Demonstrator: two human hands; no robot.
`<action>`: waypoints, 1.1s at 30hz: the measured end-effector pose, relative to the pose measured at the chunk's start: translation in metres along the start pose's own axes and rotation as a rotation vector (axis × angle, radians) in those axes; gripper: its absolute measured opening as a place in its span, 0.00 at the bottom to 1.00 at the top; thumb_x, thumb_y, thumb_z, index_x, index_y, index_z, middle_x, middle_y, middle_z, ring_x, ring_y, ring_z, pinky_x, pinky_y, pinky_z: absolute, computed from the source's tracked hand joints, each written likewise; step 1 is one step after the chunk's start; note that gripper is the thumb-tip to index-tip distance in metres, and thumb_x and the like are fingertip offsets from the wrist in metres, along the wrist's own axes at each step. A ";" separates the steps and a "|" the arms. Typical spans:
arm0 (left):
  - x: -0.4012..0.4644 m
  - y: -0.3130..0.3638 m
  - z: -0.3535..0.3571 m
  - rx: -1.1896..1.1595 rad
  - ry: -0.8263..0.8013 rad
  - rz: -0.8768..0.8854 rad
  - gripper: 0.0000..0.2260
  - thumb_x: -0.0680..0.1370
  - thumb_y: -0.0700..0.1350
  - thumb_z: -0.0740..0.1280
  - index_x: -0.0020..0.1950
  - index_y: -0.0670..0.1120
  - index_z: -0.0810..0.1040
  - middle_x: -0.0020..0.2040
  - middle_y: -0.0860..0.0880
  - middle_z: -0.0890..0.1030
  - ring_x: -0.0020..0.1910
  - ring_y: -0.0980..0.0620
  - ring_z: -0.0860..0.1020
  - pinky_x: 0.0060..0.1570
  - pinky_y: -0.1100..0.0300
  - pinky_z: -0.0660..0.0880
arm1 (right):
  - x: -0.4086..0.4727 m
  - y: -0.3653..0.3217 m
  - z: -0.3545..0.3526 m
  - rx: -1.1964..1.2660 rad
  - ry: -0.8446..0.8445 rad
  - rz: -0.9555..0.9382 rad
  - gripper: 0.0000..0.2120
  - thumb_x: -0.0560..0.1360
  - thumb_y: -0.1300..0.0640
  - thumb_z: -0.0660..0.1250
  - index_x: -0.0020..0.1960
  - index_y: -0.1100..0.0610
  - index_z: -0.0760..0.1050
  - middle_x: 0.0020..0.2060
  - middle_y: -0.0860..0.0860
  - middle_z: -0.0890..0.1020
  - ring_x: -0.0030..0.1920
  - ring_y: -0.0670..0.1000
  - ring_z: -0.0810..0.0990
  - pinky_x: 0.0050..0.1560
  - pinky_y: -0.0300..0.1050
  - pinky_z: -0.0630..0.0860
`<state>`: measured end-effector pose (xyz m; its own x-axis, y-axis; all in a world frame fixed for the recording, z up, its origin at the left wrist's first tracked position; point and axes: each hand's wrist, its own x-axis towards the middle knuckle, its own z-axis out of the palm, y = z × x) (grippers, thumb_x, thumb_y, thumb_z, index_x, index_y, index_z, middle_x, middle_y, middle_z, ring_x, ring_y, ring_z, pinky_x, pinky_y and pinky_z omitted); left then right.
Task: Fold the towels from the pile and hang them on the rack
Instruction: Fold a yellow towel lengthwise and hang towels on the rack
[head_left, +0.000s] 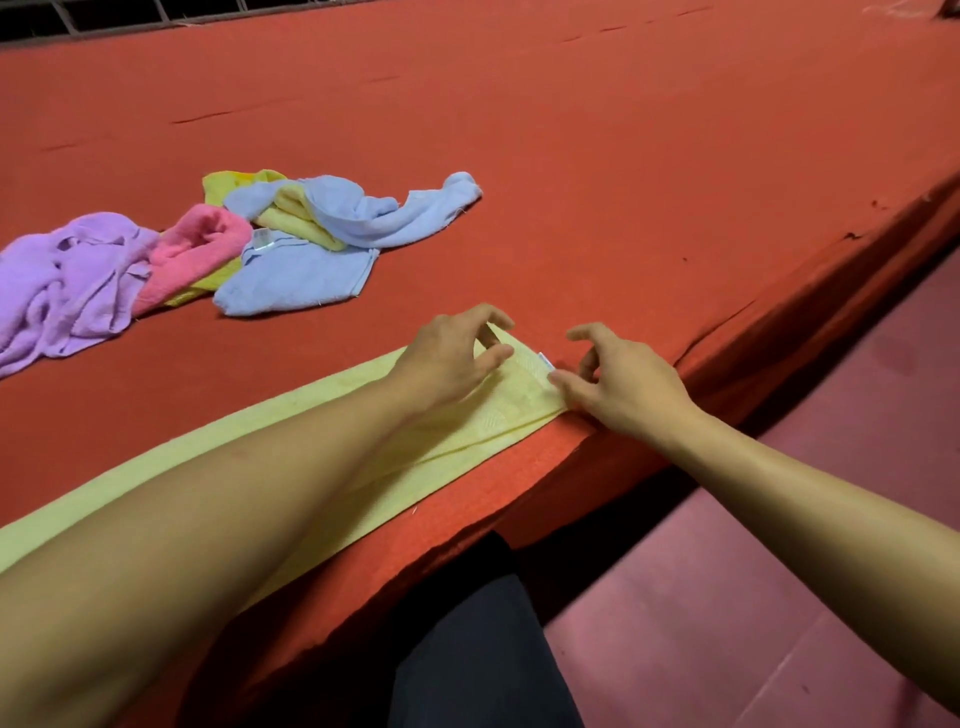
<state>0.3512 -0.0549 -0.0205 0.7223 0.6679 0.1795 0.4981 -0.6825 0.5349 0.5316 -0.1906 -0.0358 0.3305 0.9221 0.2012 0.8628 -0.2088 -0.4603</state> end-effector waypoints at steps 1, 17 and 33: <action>0.007 -0.002 -0.001 0.023 0.001 0.006 0.11 0.79 0.51 0.67 0.61 0.54 0.75 0.45 0.62 0.79 0.39 0.64 0.73 0.51 0.57 0.71 | -0.001 -0.003 0.001 -0.020 -0.035 0.015 0.28 0.72 0.38 0.68 0.68 0.46 0.67 0.41 0.40 0.80 0.49 0.49 0.79 0.48 0.50 0.76; 0.063 -0.034 -0.006 -0.254 -0.075 -0.155 0.15 0.77 0.48 0.71 0.63 0.51 0.77 0.49 0.53 0.78 0.46 0.57 0.78 0.41 0.69 0.71 | 0.001 -0.012 -0.004 0.408 -0.082 0.161 0.31 0.69 0.58 0.76 0.68 0.49 0.68 0.36 0.46 0.80 0.33 0.41 0.78 0.40 0.39 0.76; 0.083 -0.033 0.022 -0.085 -0.001 -0.160 0.21 0.72 0.52 0.75 0.62 0.52 0.76 0.51 0.54 0.78 0.50 0.55 0.76 0.49 0.61 0.71 | 0.011 -0.002 -0.008 0.113 -0.156 0.111 0.31 0.70 0.58 0.74 0.70 0.51 0.68 0.45 0.45 0.79 0.41 0.46 0.77 0.49 0.44 0.74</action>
<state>0.4052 0.0169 -0.0416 0.6374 0.7658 0.0854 0.5647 -0.5397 0.6243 0.5368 -0.1827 -0.0260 0.3506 0.9364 0.0118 0.7733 -0.2824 -0.5676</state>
